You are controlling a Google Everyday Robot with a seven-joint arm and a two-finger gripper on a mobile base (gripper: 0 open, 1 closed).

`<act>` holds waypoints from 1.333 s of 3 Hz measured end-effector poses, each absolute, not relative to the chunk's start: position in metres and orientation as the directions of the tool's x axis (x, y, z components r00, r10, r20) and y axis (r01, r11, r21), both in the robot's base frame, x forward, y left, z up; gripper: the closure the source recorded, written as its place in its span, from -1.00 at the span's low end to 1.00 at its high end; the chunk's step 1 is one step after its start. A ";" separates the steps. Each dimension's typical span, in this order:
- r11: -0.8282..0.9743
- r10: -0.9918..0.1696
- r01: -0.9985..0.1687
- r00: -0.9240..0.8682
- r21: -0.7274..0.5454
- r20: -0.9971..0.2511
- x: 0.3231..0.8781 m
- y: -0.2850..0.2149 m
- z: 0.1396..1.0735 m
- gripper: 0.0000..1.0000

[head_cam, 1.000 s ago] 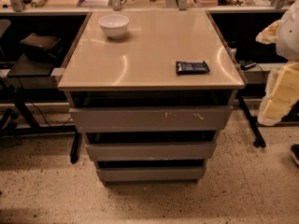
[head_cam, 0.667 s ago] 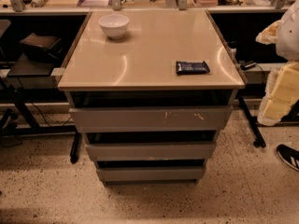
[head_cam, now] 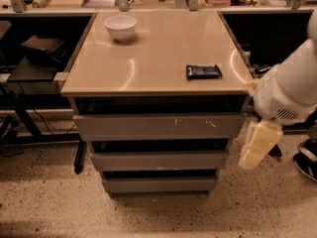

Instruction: Open bottom drawer

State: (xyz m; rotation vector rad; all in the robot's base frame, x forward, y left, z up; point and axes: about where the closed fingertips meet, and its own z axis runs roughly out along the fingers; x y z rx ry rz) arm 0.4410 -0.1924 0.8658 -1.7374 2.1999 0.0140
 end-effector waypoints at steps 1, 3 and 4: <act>0.234 -0.926 -0.967 -0.190 -0.102 -0.326 0.436 -0.163 0.765 -1.00; 0.225 -0.855 -0.969 -0.245 0.099 -0.457 0.421 -0.103 0.559 -1.00; 0.233 -0.811 -0.957 -0.291 0.175 -0.507 0.418 -0.083 0.484 -1.00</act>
Offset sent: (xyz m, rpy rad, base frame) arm -0.0063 0.1067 -0.3509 0.3158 0.2253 0.0469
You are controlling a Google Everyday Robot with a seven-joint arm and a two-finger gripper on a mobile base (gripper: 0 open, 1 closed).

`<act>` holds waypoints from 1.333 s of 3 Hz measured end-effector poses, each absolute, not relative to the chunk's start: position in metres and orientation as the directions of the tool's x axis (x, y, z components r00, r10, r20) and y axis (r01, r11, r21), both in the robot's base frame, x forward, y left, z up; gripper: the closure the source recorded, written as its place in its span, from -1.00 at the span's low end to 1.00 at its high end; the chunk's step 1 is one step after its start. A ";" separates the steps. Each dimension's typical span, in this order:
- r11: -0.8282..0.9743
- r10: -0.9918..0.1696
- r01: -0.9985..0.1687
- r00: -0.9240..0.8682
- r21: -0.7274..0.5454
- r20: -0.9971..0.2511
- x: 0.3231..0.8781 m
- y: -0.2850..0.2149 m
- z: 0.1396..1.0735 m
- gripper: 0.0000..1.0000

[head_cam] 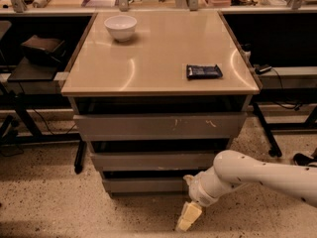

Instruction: Open bottom drawer

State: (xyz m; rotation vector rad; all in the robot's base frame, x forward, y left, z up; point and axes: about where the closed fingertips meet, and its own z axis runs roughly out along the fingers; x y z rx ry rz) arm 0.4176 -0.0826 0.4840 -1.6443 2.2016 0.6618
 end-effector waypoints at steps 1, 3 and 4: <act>0.233 -0.811 -0.957 -0.291 0.175 -0.507 0.418 -0.083 0.484 -1.00; 0.333 -0.886 -0.943 -0.308 -0.013 -0.348 0.453 -0.122 0.449 -1.00; 0.306 -0.927 -0.938 -0.254 -0.165 -0.276 0.467 -0.148 0.458 -1.00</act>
Offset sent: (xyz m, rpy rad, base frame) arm 0.0474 -0.0519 -0.0585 -0.3209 -0.1349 -0.2493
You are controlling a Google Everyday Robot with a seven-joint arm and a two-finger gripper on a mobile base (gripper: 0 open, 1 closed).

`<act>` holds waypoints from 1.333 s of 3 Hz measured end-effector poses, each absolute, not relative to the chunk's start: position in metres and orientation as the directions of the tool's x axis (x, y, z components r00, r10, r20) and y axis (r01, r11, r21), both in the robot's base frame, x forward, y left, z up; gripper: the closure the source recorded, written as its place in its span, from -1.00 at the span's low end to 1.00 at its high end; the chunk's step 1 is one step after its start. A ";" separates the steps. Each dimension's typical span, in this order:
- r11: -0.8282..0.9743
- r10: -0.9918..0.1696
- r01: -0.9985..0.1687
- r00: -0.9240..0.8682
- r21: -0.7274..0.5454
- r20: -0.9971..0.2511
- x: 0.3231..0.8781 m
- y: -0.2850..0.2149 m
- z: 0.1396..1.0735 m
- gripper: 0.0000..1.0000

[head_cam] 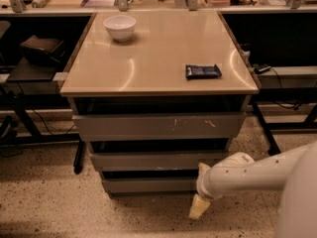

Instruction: Open bottom drawer

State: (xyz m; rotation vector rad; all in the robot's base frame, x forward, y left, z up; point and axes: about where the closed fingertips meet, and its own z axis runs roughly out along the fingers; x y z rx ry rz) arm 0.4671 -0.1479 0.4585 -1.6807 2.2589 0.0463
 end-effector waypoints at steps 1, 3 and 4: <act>0.295 -0.933 -0.930 -0.230 -0.222 -0.276 0.485 -0.148 0.462 -1.00; 0.313 -0.924 -0.909 -0.225 -0.276 -0.309 0.501 -0.185 0.433 -1.00; 0.383 -0.888 -0.872 -0.256 -0.304 -0.382 0.514 -0.209 0.399 -1.00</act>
Offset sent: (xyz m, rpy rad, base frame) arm 0.0237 -0.0128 -0.0118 0.0048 -0.0921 0.0221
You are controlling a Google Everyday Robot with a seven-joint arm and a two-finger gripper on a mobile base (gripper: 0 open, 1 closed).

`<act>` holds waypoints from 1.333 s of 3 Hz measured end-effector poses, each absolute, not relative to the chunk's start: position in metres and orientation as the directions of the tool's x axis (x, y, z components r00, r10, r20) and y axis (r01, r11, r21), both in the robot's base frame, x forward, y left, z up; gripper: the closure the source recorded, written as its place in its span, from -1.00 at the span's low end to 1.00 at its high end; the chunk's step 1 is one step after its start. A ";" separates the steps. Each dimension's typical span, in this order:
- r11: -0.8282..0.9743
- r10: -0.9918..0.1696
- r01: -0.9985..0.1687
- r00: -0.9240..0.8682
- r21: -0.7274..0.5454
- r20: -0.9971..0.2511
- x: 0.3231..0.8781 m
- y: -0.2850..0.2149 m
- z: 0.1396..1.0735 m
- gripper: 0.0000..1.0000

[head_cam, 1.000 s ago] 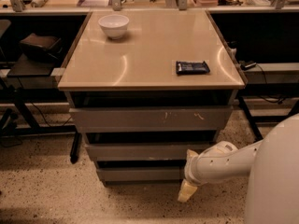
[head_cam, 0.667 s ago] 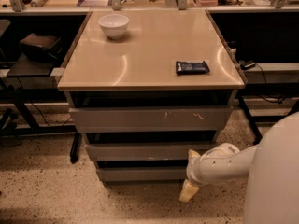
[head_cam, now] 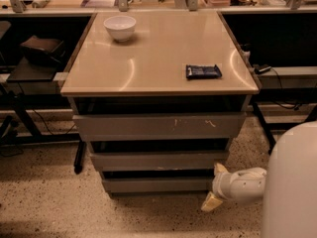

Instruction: Open bottom drawer

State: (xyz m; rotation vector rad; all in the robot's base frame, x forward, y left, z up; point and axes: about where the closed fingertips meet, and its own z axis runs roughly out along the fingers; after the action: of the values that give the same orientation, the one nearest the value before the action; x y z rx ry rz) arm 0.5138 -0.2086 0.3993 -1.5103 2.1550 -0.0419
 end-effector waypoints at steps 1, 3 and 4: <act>0.435 -0.854 -0.845 -0.277 -0.313 -0.441 0.520 -0.225 0.371 -1.00; 0.439 -0.834 -0.843 -0.254 -0.311 -0.489 0.521 -0.210 0.341 -1.00; 0.459 -0.787 -0.844 -0.240 -0.278 -0.568 0.521 -0.178 0.284 -1.00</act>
Offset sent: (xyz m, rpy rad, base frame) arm 0.0058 -0.0105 -0.0209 0.0464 -0.0307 -0.0307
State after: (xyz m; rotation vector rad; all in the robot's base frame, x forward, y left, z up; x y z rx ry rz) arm 0.5212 -0.1777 0.2844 -1.3539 2.0533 0.1116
